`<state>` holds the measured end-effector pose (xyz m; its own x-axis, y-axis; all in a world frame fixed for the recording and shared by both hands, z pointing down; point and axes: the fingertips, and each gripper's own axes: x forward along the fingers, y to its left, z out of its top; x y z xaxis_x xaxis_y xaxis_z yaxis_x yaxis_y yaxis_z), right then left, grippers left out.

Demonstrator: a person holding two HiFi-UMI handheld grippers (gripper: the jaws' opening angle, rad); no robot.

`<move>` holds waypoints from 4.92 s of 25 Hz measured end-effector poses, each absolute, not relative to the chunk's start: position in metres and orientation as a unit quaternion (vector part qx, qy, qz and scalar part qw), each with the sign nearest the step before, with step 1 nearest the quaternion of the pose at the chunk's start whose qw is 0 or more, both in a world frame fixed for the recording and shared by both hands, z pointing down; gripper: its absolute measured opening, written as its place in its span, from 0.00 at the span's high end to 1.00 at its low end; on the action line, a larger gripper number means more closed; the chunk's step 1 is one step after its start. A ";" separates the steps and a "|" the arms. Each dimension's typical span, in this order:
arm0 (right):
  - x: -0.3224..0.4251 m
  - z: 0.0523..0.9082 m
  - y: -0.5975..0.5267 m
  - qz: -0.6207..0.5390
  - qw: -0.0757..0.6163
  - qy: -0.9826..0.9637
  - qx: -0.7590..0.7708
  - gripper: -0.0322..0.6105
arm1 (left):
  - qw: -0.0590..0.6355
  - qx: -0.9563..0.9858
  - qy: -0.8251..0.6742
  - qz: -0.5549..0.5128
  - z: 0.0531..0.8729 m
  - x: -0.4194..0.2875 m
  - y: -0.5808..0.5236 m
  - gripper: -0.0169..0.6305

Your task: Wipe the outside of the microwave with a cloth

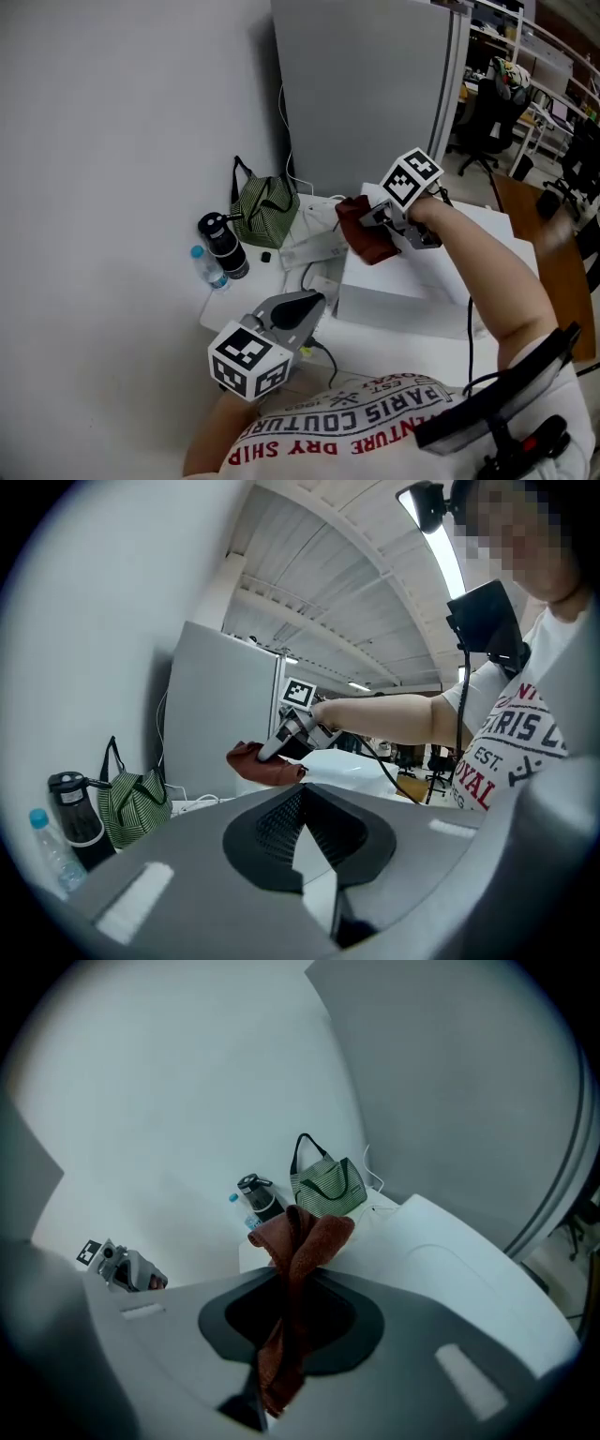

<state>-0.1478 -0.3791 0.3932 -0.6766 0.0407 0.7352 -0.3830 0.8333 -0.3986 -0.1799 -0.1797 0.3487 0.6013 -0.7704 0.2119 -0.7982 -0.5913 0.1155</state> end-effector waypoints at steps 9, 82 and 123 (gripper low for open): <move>-0.095 0.401 -0.392 0.310 0.386 -0.860 0.126 0.88 | 0.101 0.903 -0.411 0.072 0.346 -0.149 -0.192 0.96; 0.034 0.403 -0.487 0.349 0.392 -0.822 0.222 0.88 | 0.164 0.914 -0.365 0.072 0.380 -0.093 -0.228 0.96; 0.174 0.335 -0.177 0.147 0.010 -0.950 0.274 0.87 | 0.165 0.959 -0.225 0.050 0.359 0.080 -0.175 0.96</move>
<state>0.1739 -0.1773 0.3353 -0.8499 -0.5174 0.0999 -0.5234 0.8070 -0.2733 0.0801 -0.1748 0.3593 0.8939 -0.4147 0.1703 -0.4478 -0.8445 0.2939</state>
